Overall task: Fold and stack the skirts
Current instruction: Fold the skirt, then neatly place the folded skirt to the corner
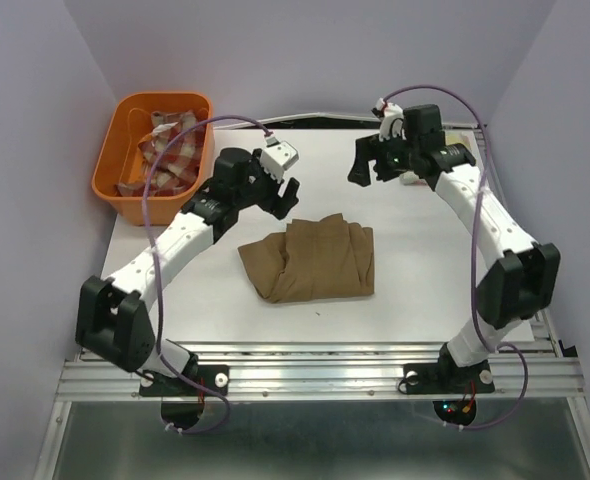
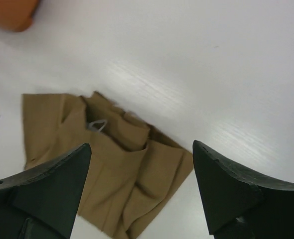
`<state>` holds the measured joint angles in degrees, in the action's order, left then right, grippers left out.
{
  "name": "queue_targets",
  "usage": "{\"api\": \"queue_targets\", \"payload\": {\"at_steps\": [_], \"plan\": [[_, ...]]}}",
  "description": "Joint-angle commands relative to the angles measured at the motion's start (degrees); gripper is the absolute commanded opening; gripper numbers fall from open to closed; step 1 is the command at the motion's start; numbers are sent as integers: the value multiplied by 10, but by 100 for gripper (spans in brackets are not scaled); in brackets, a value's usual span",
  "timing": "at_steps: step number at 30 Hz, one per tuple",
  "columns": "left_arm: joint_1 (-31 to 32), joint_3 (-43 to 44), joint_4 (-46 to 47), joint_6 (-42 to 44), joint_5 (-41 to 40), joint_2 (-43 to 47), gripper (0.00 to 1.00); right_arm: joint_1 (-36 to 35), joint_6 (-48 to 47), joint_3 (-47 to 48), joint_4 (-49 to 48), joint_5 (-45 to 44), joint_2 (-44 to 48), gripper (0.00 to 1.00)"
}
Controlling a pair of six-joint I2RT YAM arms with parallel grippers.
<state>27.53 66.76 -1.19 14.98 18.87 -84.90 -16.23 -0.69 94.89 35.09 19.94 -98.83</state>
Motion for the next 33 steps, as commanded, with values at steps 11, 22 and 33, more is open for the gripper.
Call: {"api": "queue_targets", "payload": {"at_steps": [11,22,33], "plan": [[283,-103,-114,179,-171,109,90,37,127,-293,-30,143,175,95],[443,-120,-68,219,-282,-21,90,203,212,-400,-40,218,199,99],[418,-125,28,213,-291,-130,71,208,278,-499,-106,264,195,100]]}}
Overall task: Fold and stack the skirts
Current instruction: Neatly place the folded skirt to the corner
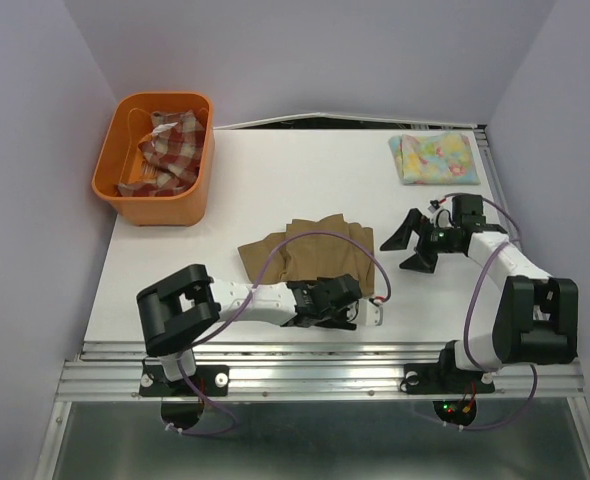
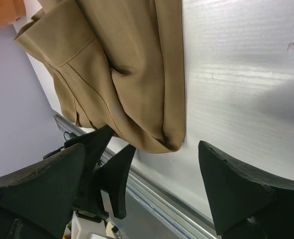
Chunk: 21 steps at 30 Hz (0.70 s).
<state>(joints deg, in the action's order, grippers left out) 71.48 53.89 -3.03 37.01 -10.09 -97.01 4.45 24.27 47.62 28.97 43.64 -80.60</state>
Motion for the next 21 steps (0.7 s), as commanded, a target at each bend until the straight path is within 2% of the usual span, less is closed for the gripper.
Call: {"api": "queue_targets", "payload": {"at_steps": [1,5,8,13,14,15,17,18,21], "plan": [[-28,7,46,-10,6,-9,68,1,28,-32,-49,26,11,100],[-79,15,54,-17,74,13,60,1,1,-55,-94,60,-1,100],[-119,34,40,-23,136,30,54,-12,-22,-55,-116,45,-29,100],[-142,46,36,-19,174,48,43,-29,60,-84,-195,62,-29,100],[-142,47,36,-19,182,49,43,-46,98,-102,-246,63,-15,100],[-142,51,39,-22,188,48,38,-60,110,-111,-292,57,-8,100],[-144,53,41,-23,196,49,33,-94,126,-121,-318,23,-2,100],[-145,53,43,-23,196,50,27,-117,137,-125,-325,15,-8,100],[-148,50,50,-22,200,51,19,-131,168,-126,-374,1,-29,100]]}}
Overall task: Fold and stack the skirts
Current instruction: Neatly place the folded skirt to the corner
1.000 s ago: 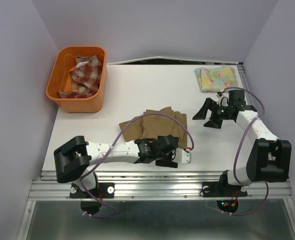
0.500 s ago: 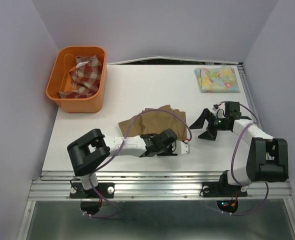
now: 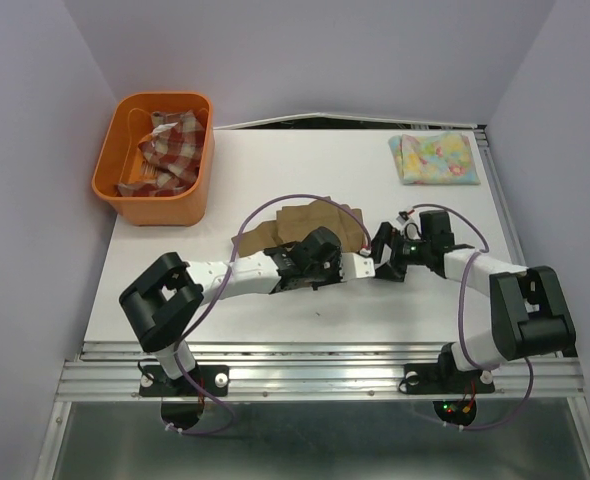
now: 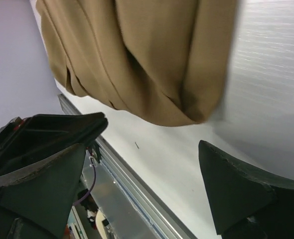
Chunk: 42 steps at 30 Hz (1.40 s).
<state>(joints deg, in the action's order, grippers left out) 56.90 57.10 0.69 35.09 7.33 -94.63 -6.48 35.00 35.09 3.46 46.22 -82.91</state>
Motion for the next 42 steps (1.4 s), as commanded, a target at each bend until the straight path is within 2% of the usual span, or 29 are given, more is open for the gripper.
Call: {"api": "queue_targets", "payload": {"at_steps": [1,3,4,6,8,10,13,14,17,18,19,27,36,42], "plan": [[-2,19,14,-4,26,26,18,-30,65,2,-129,-29,-13,100],[-2,20,9,-3,23,23,21,-30,72,9,-131,-44,-28,100],[-2,24,4,-3,22,21,37,-30,72,16,-130,-44,-38,100],[0,25,-6,10,23,23,54,-30,66,22,-113,-43,-44,100],[15,22,-26,23,-10,15,63,-30,73,20,-107,-46,-35,100],[25,23,-31,41,-34,1,69,-30,76,20,-101,-47,-30,100],[29,28,-41,45,-59,-38,69,-30,57,35,-58,-55,-23,100],[29,31,-44,44,-67,-49,68,-30,54,42,-16,-61,-21,100],[27,33,-28,38,-93,-79,54,-30,61,61,36,-77,-14,100],[26,35,-26,38,-89,-85,48,-30,67,60,40,-82,-12,100],[23,35,-21,36,-85,-86,39,-30,74,59,44,-85,-11,100],[6,42,7,16,-33,-50,0,-49,67,25,-73,-79,-51,100],[-22,77,-5,-13,47,-29,0,-120,127,25,-194,-125,-73,100],[-35,92,-20,-20,79,-22,0,-132,140,34,-207,-139,-109,100]]}}
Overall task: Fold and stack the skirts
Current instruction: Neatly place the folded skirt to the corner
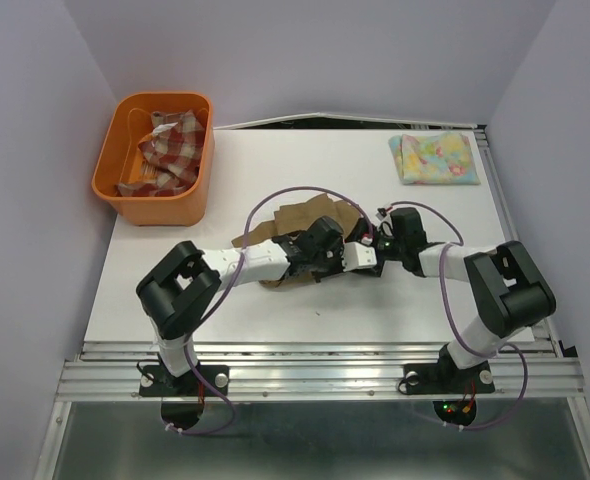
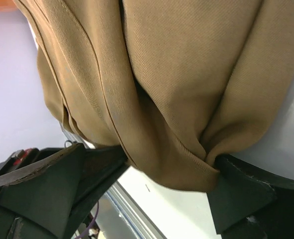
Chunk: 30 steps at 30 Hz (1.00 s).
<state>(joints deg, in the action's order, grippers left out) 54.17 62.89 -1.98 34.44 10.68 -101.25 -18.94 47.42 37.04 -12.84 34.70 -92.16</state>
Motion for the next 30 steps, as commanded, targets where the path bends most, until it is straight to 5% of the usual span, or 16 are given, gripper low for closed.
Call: {"api": "queue_targets", "payload": {"at_steps": [1,17,19,20,23,24,27,28,30], "plan": [[-10,35,7,-17,50,44,0,-7,21,15,-46,-25,-19,100],[-23,12,39,-12,122,55,0,-36,121,44,-219,-19,-132,97],[-23,14,38,-15,118,48,0,-36,121,40,-234,-24,-134,82],[-23,14,38,-14,118,47,0,-36,119,43,-232,-26,-133,66],[-27,9,45,-11,114,52,0,-36,105,58,-230,-17,-130,46],[-27,10,46,-12,110,53,0,-36,99,64,-230,-15,-128,32],[-27,36,20,-32,95,70,18,-36,36,102,-207,-2,-118,2],[-28,50,-16,-43,83,77,35,-28,20,115,-179,-5,-115,1],[-28,60,-41,-48,70,111,45,-4,-6,151,-156,-14,-105,1]]}}
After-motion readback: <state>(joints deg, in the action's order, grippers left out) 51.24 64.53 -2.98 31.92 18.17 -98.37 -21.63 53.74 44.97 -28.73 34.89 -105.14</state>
